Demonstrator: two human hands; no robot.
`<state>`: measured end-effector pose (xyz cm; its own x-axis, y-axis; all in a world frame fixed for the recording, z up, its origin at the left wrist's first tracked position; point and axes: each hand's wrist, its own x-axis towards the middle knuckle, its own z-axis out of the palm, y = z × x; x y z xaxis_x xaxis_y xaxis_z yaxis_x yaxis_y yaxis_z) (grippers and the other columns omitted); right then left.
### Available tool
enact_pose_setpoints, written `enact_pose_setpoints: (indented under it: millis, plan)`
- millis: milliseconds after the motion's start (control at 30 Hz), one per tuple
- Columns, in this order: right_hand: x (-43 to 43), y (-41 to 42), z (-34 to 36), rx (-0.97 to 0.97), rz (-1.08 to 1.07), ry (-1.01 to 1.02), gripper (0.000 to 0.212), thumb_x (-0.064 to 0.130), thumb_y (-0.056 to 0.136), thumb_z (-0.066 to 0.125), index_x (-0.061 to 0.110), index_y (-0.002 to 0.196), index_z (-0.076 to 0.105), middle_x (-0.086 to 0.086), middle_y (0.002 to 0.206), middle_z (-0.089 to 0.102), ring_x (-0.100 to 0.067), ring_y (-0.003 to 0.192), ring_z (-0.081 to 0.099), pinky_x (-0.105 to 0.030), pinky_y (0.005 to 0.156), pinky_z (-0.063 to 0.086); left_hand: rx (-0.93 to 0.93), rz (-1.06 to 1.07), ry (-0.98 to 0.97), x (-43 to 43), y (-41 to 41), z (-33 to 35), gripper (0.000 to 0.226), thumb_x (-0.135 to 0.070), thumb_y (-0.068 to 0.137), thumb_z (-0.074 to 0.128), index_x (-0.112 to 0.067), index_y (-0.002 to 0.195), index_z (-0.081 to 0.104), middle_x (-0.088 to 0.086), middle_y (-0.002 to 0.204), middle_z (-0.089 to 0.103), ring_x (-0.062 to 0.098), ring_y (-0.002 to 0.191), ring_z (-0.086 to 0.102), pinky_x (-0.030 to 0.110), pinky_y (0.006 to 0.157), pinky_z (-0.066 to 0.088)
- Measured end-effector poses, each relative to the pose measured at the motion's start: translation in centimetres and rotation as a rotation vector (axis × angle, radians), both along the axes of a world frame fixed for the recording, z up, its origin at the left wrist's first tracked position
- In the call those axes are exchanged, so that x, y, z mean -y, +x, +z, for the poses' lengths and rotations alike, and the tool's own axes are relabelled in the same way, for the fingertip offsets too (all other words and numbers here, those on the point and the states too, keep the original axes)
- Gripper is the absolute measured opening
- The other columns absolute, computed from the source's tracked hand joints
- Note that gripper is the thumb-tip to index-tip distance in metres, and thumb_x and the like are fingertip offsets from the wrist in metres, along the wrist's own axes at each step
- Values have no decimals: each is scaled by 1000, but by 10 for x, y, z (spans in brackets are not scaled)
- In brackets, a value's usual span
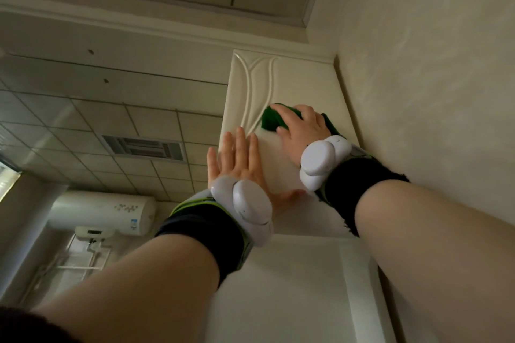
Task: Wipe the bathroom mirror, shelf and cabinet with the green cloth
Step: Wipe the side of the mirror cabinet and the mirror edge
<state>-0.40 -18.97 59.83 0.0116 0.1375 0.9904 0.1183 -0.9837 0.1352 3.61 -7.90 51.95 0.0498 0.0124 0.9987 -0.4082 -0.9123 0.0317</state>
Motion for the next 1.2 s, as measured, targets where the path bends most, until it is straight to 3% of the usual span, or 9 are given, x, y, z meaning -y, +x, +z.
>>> enact_pose_setpoints:
  millis: [233, 733, 1200]
  plan:
    - [15, -8, 25, -25, -43, 102, 47, 29, 96, 38, 37, 141, 28, -10, 146, 25, -36, 126, 29, -39, 104, 23, 60, -84, 29, 0, 11, 1, 129, -95, 51, 22, -19, 146, -17, -3, 152, -26, 16, 136, -31, 34, 95, -33]
    - [13, -9, -12, -35, -64, 90, 48, 29, 95, 38, 41, 140, 28, -6, 144, 27, -34, 123, 30, -39, 102, 26, 0, -14, 6, 1, -2, -4, 125, -91, 60, 35, -16, 149, -9, 0, 156, -19, 20, 142, -20, 41, 112, -14]
    - [22, 1, -59, 68, 15, 1, 48, 28, 94, 42, 42, 138, 32, 1, 140, 30, -25, 122, 27, -38, 103, 25, -62, -4, 23, 0, -12, -5, 122, -90, 59, 30, -17, 149, -9, 0, 155, -20, 19, 142, -21, 42, 114, -12]
